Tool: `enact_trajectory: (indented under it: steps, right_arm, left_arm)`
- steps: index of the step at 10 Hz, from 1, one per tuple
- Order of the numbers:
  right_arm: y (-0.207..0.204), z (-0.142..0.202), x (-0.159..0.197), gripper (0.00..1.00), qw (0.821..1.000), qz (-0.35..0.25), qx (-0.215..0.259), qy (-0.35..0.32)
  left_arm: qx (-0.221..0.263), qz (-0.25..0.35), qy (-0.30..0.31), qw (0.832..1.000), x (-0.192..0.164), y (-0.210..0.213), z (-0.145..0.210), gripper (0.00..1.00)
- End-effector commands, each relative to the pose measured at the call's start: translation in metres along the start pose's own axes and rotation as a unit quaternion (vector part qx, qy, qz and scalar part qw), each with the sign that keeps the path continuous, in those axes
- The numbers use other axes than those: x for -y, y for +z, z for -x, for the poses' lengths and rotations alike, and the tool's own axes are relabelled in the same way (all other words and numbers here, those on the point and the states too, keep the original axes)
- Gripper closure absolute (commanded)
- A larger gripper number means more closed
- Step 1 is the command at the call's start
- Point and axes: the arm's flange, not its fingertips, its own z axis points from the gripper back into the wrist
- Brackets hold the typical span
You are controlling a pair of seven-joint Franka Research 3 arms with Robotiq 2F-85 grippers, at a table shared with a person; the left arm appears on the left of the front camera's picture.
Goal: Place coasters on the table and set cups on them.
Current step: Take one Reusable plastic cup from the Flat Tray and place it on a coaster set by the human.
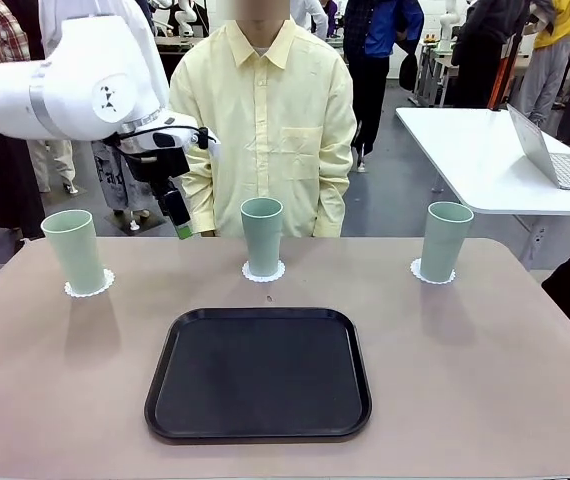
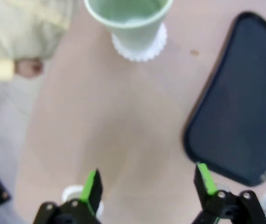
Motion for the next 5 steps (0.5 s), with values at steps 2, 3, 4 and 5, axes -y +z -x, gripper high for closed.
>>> enact_trajectory:
  steps: [2,3,4,5]
  right_arm:
    - [0.001,0.001,0.000,0.00,1.000,0.001,0.001,-0.002]
    - [0.001,0.001,0.000,0.00,1.000,0.001,0.001,-0.002]
    - [0.001,0.001,0.000,0.00,1.000,0.001,0.001,-0.002]
    - [0.001,0.001,0.000,0.00,1.000,0.001,0.001,-0.002]
  left_arm:
    - [0.010,0.004,0.033,0.999,0.024,0.008,0.002,0.00]
    - [-0.010,0.004,0.013,1.000,0.011,0.007,-0.001,0.00]
    - [-0.010,0.004,0.013,1.000,0.011,0.007,-0.001,0.00]
    - [-0.010,0.004,0.013,1.000,0.011,0.007,-0.001,0.00]
